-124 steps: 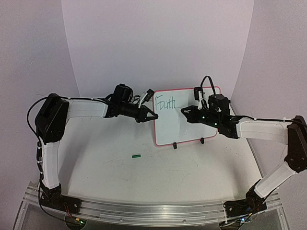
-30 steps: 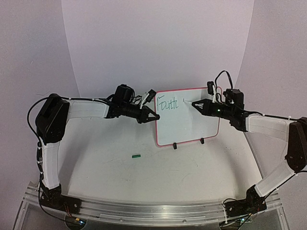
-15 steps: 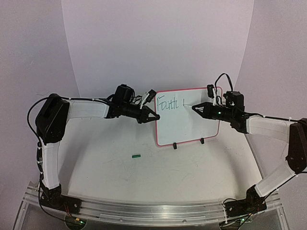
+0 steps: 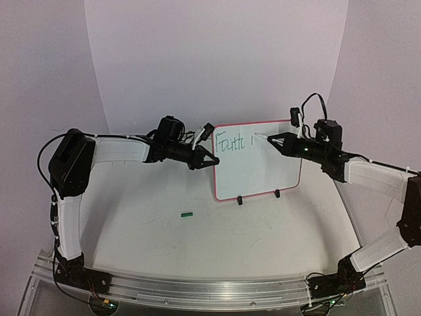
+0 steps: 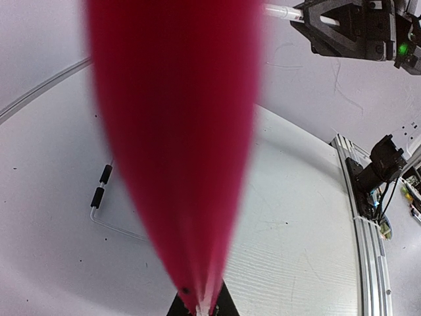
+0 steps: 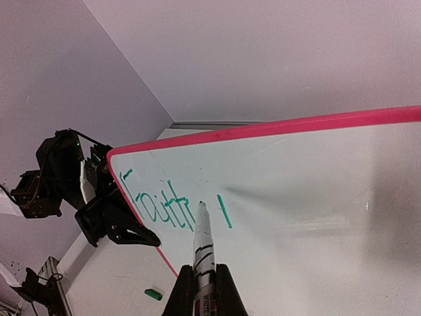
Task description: Write a sentence on the whiteboard
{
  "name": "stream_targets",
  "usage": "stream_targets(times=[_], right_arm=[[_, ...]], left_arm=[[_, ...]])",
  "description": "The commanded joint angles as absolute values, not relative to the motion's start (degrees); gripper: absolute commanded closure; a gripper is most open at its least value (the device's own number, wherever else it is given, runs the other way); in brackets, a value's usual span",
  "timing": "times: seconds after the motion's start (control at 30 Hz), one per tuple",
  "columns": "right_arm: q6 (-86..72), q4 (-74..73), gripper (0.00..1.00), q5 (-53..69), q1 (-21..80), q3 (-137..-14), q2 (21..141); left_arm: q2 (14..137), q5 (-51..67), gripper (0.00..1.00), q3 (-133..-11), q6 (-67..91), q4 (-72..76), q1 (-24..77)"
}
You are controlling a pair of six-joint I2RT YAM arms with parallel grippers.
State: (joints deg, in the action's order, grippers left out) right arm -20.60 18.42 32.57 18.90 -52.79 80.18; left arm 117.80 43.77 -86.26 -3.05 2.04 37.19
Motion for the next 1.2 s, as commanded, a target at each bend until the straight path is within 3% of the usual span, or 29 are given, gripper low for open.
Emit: stream_targets(times=[0.0, 0.83, 1.17], right_arm=[[-20.0, 20.3, 1.00, 31.7, 18.8, -56.5, 82.1], [-20.2, 20.6, 1.00, 31.5, 19.2, -59.2, 86.6], [-19.7, 21.5, 1.00, 33.4, 19.2, -56.0, 80.6]], left_arm=[[120.1, 43.9, 1.00, -85.6, -5.1, -10.4, 39.5], [120.7, 44.2, 1.00, -85.7, -4.9, -10.2, 39.5], [120.6, 44.2, 1.00, -85.7, -4.8, -10.2, 39.4]])
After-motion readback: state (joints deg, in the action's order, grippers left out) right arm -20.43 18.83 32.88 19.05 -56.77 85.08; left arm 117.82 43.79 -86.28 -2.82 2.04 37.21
